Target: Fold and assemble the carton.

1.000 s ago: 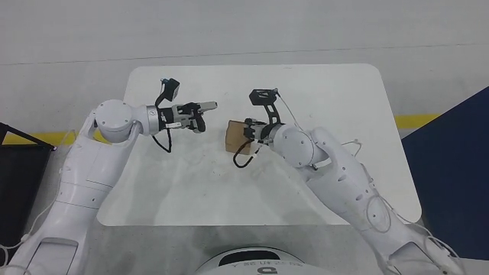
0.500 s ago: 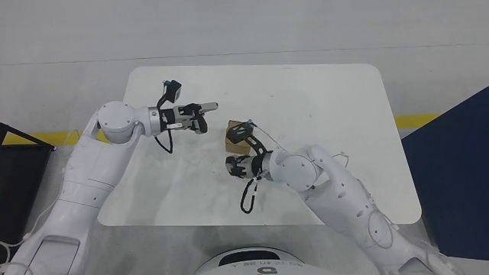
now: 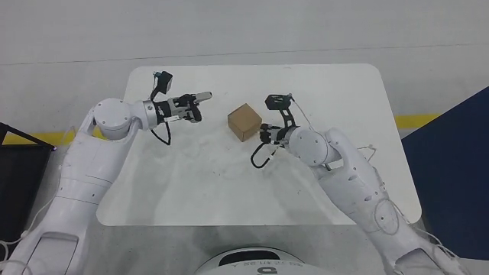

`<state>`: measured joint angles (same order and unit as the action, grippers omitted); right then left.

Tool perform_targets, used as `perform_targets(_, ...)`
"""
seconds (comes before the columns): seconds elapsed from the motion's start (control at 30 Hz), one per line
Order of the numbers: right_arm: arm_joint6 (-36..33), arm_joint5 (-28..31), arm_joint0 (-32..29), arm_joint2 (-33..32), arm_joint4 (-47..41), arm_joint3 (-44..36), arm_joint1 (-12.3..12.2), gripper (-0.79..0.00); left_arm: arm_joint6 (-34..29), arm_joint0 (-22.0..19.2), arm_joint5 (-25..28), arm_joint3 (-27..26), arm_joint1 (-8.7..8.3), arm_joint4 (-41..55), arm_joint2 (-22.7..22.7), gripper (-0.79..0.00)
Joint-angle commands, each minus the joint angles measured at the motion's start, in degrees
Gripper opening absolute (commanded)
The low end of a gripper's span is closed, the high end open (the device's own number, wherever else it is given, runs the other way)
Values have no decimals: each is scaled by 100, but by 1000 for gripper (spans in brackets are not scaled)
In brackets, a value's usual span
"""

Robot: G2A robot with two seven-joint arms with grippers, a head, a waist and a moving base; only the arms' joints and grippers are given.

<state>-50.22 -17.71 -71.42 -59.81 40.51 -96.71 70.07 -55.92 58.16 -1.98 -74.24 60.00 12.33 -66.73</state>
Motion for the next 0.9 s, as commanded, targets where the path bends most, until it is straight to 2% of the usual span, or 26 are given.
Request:
perform_targets(0.0,10,-71,-234,-334,137,-305,-74,-785,240,-217,229,109,79,-262,285,0)
perform_targets(0.13,139,-178,-769,-1070,111,-1008,-194,-785,471,-765,604,624,314,-537,1011,0)
perform_targets(0.27,272,-194,-1377,-1716,49,-1676,-282,-785,704,-1333,858,1275,624,-730,1745,0)
perform_targets(0.4,415,-172,-1901,-2144,-22,-2085,-329,-785,738,-1706,899,1848,916,-749,2296,0)
perform_targets(0.67,751,-224,-2383,-2591,-287,-2268,-348,-785,416,-1852,1305,2588,1383,434,2682,0)
perform_targets(0.77,801,-169,-2406,-2731,-384,-2261,-356,-785,522,-1878,1506,2821,1444,609,2631,0)
perform_targets(0.87,868,-115,-2403,-2860,-382,-2235,-367,-785,631,-1937,1698,2975,1396,541,2457,0)
